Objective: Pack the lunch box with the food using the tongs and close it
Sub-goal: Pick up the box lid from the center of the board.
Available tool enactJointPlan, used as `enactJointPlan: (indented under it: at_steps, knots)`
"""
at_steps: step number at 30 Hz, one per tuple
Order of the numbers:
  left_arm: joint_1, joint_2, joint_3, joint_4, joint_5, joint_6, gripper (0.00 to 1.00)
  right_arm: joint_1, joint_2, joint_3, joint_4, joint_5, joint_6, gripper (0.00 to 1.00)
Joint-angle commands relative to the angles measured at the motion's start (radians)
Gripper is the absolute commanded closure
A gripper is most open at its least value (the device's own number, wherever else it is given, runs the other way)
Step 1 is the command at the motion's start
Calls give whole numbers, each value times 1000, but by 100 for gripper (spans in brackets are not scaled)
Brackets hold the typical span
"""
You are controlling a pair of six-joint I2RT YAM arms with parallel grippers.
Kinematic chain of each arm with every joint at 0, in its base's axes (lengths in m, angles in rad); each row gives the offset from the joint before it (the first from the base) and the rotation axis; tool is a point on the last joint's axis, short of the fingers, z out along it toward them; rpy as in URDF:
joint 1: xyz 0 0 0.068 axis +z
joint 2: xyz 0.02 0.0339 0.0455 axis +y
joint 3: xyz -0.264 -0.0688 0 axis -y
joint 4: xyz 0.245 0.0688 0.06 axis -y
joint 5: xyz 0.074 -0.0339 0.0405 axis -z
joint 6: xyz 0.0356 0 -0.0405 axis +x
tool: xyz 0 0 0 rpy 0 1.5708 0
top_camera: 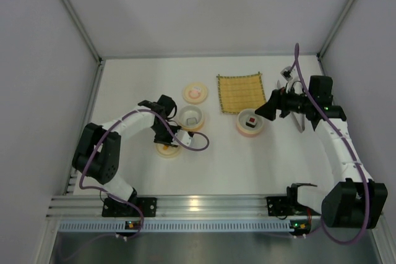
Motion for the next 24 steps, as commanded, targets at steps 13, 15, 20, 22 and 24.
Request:
enactJointPlan:
  at_steps: [13, 15, 20, 22, 24]
  knots:
    - [-10, -36, 55, 0, -18, -161, 87, -20, -27, 0, -32, -38, -22, 18]
    - [-14, -56, 109, -62, -30, -250, 99, -20, -46, -1, -35, -24, -19, 4]
    - [-22, -163, 244, -181, -32, -481, 100, -20, -72, -10, -29, -17, -5, 1]
    - [-22, -182, 343, -223, -32, -619, 100, -20, -80, -12, -26, -7, 4, 1]
    - [-24, -170, 425, -254, -47, -718, 100, -20, -83, -12, -22, 10, 9, 1]
